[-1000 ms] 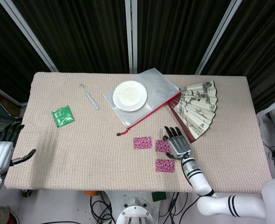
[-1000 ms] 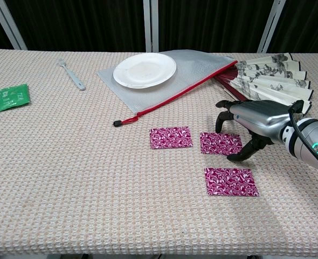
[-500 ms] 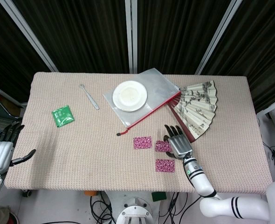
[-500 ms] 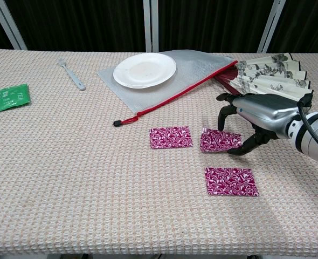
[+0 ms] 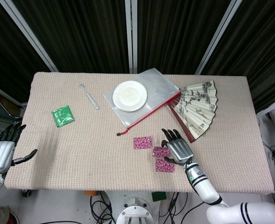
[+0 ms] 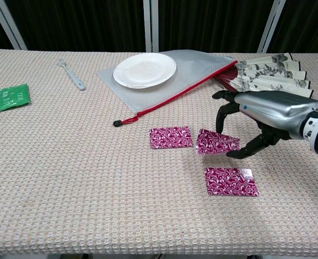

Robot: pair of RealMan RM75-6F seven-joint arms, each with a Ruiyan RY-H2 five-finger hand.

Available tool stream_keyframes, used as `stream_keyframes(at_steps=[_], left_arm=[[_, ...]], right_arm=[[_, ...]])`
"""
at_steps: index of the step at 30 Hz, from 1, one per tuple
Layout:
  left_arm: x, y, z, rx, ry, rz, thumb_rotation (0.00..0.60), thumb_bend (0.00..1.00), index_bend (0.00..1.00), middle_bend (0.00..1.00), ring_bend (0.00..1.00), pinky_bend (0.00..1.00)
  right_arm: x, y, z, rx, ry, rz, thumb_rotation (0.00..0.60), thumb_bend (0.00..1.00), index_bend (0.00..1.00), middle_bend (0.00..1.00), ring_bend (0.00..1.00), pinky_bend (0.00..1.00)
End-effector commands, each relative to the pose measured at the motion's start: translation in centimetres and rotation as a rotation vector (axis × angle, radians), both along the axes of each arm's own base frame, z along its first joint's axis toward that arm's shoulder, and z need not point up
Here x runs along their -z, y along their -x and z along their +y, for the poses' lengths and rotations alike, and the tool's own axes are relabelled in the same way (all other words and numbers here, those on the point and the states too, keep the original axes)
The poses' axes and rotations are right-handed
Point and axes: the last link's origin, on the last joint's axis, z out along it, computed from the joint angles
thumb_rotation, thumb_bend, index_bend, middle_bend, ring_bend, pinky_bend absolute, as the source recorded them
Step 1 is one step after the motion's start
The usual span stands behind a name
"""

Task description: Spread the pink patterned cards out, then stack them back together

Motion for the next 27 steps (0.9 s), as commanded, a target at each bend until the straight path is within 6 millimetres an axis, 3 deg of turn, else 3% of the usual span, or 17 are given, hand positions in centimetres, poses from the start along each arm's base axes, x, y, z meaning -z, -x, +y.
stream_keyframes(at_steps=[1, 11, 27], left_arm=[[0.0, 0.0, 0.0, -0.001, 0.001, 0.0, 0.074, 0.1, 0.07, 0.05, 0.03, 0.17], [0.2, 0.2, -0.2, 0.007, 0.01, -0.011, 0.075, 0.1, 0.07, 0.05, 0.03, 0.17], [-0.3, 0.5, -0.5, 0.004, -0.004, -0.017, 0.076, 0.1, 0.07, 0.05, 0.03, 0.17]], right_arm=[[-0.4, 0.1, 1.4, 0.002, -0.046, 0.026, 0.6, 0.61, 0.45, 0.0, 0.0, 0.0], [-1.1, 0.8, 3.9, 0.032, -0.053, 0.076, 0.6, 0.58, 0.45, 0.0, 0.0, 0.0], [0.3, 1.0, 4.1, 0.081, -0.036, 0.058, 0.6, 0.58, 0.44, 0.0, 0.0, 0.0]])
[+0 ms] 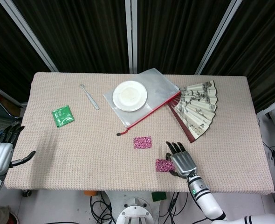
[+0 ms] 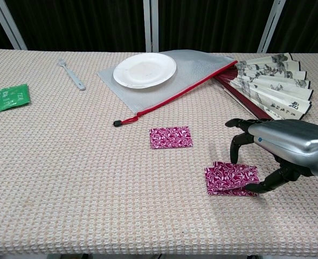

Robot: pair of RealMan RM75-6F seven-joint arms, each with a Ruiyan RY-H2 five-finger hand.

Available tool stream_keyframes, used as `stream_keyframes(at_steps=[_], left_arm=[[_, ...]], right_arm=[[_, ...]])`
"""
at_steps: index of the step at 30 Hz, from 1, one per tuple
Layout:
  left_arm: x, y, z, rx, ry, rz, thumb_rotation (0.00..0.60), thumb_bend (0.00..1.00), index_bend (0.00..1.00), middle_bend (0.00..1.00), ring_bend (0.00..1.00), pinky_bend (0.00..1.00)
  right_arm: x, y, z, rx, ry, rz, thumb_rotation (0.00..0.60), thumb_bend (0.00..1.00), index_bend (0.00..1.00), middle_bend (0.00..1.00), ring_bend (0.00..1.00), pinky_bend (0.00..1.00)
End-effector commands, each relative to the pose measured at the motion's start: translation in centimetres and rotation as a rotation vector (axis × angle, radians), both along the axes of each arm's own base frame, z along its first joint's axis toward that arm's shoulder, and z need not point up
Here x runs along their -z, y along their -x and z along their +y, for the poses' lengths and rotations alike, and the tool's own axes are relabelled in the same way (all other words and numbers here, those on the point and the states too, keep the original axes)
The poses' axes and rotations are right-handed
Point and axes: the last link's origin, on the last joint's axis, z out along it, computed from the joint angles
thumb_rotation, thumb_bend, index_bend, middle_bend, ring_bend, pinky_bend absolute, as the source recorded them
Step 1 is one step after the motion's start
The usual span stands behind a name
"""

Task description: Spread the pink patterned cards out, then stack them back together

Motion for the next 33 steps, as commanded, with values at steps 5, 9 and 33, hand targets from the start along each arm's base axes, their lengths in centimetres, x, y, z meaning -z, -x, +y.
stream_keyframes(at_steps=[5, 9, 33], left_arm=[[0.02, 0.07, 0.03, -0.001, 0.002, -0.001, 0.076, 0.1, 0.07, 0.05, 0.03, 0.17], [0.06, 0.16, -0.02, -0.002, 0.003, -0.002, 0.076, 0.1, 0.07, 0.05, 0.03, 0.17], [-0.14, 0.46, -0.22, -0.007, 0.001, -0.005, 0.106, 0.1, 0.07, 0.05, 0.03, 0.17]], right_arm=[[0.23, -0.12, -0.03, 0.024, -0.002, -0.025, 0.6, 0.58, 0.44, 0.01, 0.0, 0.0], [0.33, -0.19, 0.02, 0.032, -0.006, -0.031, 0.6, 0.57, 0.44, 0.01, 0.0, 0.0], [1.0, -0.41, -0.12, 0.038, -0.025, -0.02, 0.6, 0.48, 0.36, 0.01, 0.0, 0.0]])
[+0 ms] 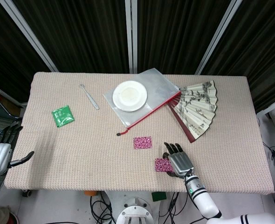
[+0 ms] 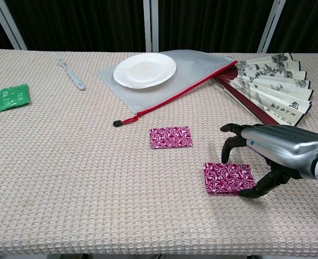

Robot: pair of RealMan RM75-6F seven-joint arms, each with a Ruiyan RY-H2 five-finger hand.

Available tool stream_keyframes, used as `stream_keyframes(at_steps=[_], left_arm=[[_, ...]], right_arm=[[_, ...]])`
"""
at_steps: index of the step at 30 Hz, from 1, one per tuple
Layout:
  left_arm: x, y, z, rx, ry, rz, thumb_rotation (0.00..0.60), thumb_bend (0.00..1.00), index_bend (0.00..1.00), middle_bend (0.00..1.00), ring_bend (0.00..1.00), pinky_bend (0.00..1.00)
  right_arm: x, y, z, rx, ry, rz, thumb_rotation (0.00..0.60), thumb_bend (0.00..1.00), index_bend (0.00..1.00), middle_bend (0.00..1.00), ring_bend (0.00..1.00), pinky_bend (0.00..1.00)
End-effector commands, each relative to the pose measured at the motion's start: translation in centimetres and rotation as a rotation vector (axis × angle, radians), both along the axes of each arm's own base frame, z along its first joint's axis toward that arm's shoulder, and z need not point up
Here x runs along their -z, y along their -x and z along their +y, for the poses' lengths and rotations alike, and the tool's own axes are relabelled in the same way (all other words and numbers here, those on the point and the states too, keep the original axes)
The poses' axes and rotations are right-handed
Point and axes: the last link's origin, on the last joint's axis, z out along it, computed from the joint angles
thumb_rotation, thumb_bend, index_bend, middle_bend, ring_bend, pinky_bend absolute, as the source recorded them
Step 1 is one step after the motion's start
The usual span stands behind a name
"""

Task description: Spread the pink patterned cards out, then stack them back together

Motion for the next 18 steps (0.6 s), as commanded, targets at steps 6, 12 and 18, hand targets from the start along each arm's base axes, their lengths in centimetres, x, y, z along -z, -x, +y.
stream_keyframes(at_steps=[6, 12, 18], left_arm=[[-0.07, 0.04, -0.06, -0.004, 0.001, 0.0, 0.11, 0.1, 0.07, 0.05, 0.03, 0.17], [-0.12, -0.03, -0.06, 0.0, -0.002, 0.0, 0.11, 0.1, 0.07, 0.05, 0.03, 0.17], [-0.19, -0.02, -0.11, 0.001, -0.003, -0.001, 0.109, 0.1, 0.07, 0.05, 0.03, 0.17]], right_arm=[[0.03, 0.1, 0.1, 0.003, -0.007, 0.008, 0.6, 0.48, 0.35, 0.01, 0.0, 0.0], [-0.15, 0.01, 0.1, -0.001, -0.007, 0.002, 0.6, 0.48, 0.34, 0.01, 0.0, 0.0], [-0.67, -0.39, -0.27, -0.005, 0.013, -0.026, 0.6, 0.48, 0.32, 0.0, 0.0, 0.0]])
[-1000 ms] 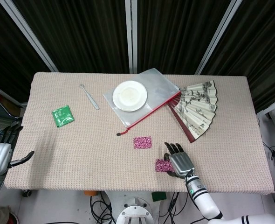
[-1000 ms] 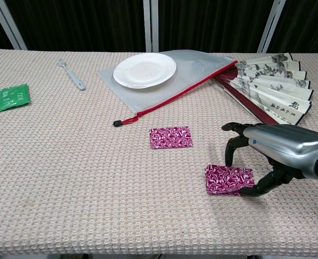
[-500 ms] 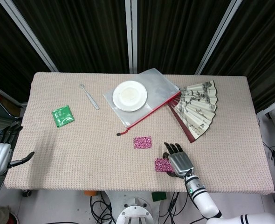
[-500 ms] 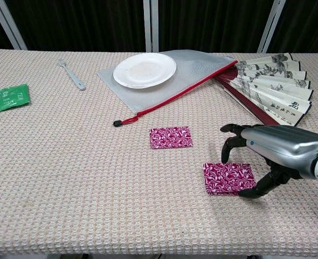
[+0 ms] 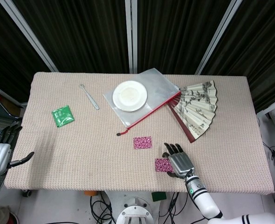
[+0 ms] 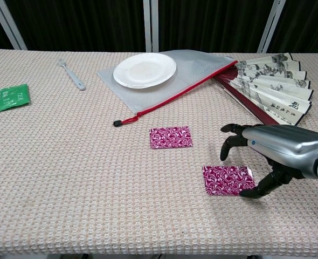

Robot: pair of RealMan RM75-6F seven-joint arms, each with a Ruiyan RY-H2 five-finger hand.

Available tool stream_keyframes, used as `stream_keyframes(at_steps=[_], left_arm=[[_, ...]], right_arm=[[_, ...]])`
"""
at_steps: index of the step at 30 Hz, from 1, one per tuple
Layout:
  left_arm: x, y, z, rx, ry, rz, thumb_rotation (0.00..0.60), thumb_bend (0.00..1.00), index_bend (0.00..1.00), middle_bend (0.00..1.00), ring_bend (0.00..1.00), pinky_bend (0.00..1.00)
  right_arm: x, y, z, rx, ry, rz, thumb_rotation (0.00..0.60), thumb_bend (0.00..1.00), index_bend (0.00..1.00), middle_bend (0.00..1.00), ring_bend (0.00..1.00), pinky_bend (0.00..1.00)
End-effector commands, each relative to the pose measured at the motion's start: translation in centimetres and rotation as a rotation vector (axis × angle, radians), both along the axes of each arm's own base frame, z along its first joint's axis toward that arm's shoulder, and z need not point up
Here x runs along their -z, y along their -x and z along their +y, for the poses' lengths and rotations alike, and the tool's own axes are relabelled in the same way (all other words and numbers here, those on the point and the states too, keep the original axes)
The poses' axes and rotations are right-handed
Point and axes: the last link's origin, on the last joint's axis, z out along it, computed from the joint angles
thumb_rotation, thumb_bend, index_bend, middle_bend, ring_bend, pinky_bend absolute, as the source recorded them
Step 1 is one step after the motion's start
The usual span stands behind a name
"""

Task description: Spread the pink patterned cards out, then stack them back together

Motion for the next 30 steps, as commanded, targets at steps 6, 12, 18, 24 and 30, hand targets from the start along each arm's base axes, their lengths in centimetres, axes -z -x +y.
stream_keyframes(at_steps=[6, 12, 18, 24, 30], left_arm=[[-0.1, 0.1, -0.1, -0.001, -0.003, 0.001, 0.11, 0.1, 0.07, 0.05, 0.03, 0.17], [-0.1, 0.2, -0.2, -0.01, -0.002, -0.001, 0.11, 0.1, 0.07, 0.05, 0.03, 0.17], [0.2, 0.4, 0.0, -0.016, 0.008, -0.003, 0.11, 0.1, 0.07, 0.05, 0.03, 0.17], [0.3, 0.7, 0.1, -0.023, 0.015, -0.002, 0.107, 0.1, 0.07, 0.05, 0.03, 0.17], [0.4, 1.0, 0.0, -0.031, 0.024, -0.004, 0.108, 0.1, 0.07, 0.05, 0.03, 0.17]], right_arm=[[-0.7, -1.7, -2.7, -0.057, 0.101, -0.052, 0.6, 0.48, 0.32, 0.0, 0.0, 0.0], [1.5, -3.2, -6.2, -0.056, 0.121, -0.02, 0.6, 0.48, 0.32, 0.0, 0.0, 0.0], [4.5, -4.4, -7.8, -0.023, 0.097, 0.003, 0.6, 0.46, 0.3, 0.0, 0.0, 0.0], [5.7, -5.0, -8.1, -0.024, 0.086, -0.015, 0.6, 0.46, 0.29, 0.0, 0.0, 0.0], [6.2, -5.5, -8.1, -0.028, 0.074, -0.026, 0.6, 0.47, 0.29, 0.0, 0.0, 0.0]])
